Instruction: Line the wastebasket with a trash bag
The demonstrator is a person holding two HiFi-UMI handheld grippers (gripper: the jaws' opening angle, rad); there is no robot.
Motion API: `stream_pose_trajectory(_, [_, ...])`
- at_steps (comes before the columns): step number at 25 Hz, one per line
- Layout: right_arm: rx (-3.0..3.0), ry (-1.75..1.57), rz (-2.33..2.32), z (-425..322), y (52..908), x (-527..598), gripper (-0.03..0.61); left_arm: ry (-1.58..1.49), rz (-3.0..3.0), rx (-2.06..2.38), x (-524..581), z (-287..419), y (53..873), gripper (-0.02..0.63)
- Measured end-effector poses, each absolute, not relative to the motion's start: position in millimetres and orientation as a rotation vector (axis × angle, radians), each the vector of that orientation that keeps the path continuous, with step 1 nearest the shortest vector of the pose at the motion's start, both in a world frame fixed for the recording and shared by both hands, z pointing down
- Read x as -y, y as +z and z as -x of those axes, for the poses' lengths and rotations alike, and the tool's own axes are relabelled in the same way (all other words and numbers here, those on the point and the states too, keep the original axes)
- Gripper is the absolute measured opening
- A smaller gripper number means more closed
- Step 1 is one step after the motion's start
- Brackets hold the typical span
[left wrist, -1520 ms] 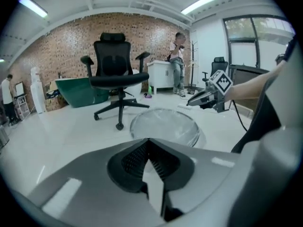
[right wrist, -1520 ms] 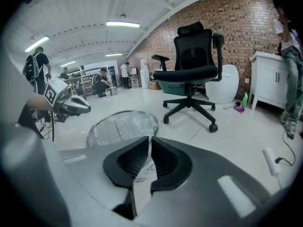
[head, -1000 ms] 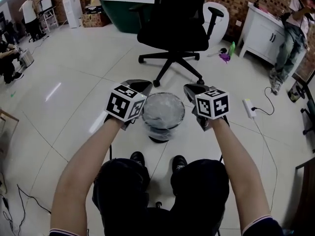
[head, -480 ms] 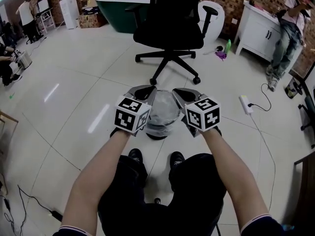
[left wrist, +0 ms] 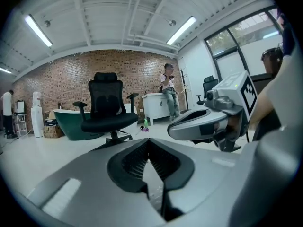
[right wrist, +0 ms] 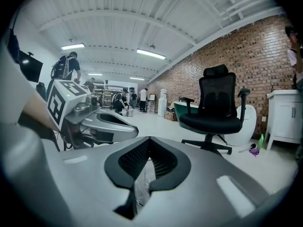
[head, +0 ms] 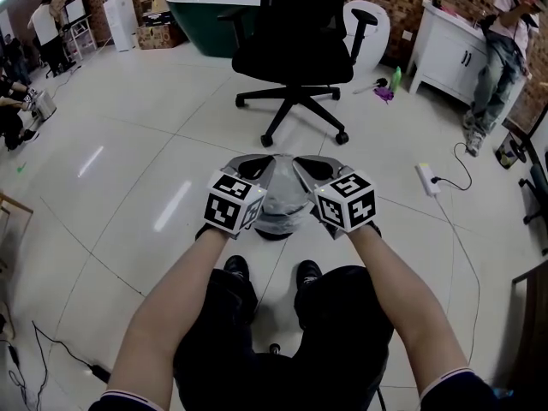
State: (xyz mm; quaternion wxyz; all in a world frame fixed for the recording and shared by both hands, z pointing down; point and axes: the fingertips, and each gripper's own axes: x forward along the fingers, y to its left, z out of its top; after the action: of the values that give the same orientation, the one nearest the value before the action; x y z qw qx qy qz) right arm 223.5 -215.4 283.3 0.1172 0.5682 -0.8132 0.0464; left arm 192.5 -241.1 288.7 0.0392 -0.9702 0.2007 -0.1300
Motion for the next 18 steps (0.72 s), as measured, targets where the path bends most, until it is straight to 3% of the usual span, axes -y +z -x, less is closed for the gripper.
stream_pose_trajectory(18, [2.34, 0.1, -1.646, -213.2, 282.9, 208.2, 0.0, -0.339, 2.998, -0.648, 234.6, -176.5, 280.6, 0.012])
